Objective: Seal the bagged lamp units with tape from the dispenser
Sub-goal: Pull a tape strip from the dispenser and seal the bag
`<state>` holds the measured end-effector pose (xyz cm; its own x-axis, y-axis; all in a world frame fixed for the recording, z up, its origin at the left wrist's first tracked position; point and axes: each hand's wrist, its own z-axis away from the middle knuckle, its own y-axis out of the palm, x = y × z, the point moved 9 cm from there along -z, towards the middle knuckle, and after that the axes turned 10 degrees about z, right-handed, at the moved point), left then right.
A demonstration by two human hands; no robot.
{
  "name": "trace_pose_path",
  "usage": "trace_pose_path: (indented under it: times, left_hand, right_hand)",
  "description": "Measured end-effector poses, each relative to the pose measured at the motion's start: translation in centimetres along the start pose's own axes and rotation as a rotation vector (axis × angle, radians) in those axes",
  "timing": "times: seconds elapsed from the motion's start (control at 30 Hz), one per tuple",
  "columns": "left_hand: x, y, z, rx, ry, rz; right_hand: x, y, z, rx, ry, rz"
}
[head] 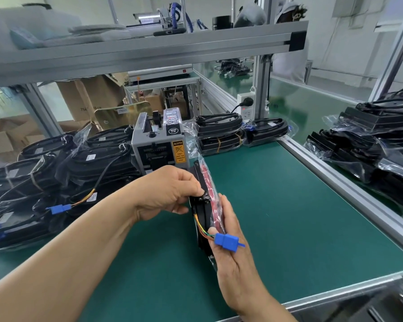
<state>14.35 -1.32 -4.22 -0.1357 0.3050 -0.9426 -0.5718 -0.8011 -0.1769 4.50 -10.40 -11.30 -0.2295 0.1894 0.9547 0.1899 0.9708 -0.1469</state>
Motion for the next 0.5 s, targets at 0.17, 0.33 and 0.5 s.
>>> trace_pose_path:
  times: [0.17,0.33,0.5]
  left_hand:
    - [-0.18,0.23,0.07,0.057,0.020,-0.030]
    - [-0.51,0.33,0.30,0.109,0.034,-0.070]
    - [-0.61,0.12,0.17,0.055,0.061,-0.122]
  right_hand:
    - [-0.19,-0.02,0.05,0.005,0.001,0.008]
    - [-0.34,0.04,-0.05,0.002,0.002,0.006]
    - [-0.31,0.02,0.02,0.010,0.003,0.022]
